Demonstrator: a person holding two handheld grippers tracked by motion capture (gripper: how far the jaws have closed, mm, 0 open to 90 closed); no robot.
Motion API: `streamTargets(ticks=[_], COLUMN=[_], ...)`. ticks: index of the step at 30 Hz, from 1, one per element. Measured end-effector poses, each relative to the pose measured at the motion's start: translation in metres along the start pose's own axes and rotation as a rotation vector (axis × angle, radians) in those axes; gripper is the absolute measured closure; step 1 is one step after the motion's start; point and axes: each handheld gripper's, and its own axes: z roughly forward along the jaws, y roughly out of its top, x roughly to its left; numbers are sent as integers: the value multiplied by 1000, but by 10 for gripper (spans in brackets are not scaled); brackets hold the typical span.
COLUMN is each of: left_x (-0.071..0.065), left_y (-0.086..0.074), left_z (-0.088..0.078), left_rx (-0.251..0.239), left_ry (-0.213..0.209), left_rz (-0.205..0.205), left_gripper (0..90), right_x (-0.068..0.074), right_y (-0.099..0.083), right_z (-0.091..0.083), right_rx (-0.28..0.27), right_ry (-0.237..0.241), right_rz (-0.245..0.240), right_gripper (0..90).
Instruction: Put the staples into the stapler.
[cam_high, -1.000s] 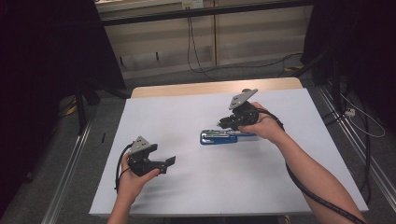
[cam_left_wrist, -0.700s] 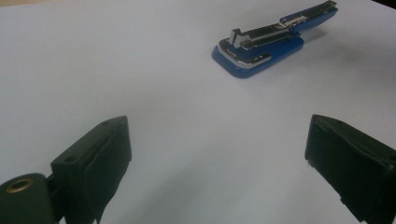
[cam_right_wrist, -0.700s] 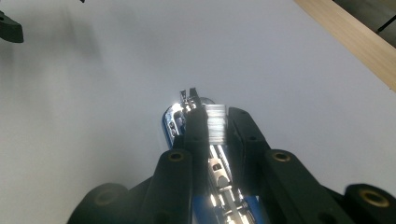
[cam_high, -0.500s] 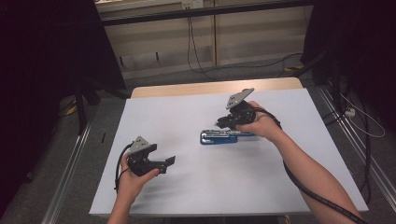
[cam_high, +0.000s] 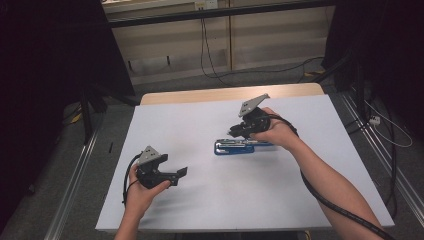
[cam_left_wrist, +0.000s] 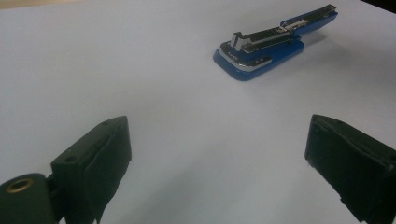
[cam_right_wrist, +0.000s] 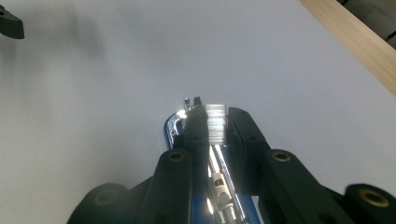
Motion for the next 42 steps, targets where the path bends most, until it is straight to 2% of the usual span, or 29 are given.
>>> streamTargets(ticks=[33,42], left_x=[1,1], left_y=[0,0], left_z=[-1,-2], left_rx=[-4,-1], left_ry=[0,4], left_rz=[-9,-4], left_gripper=[74,74], right_x=[-2,-4], right_y=[7,3], right_z=[22,28], right_rx=[15,23], right_ry=[53,66], right_rz=[-32,-36], right_gripper=[792,792])
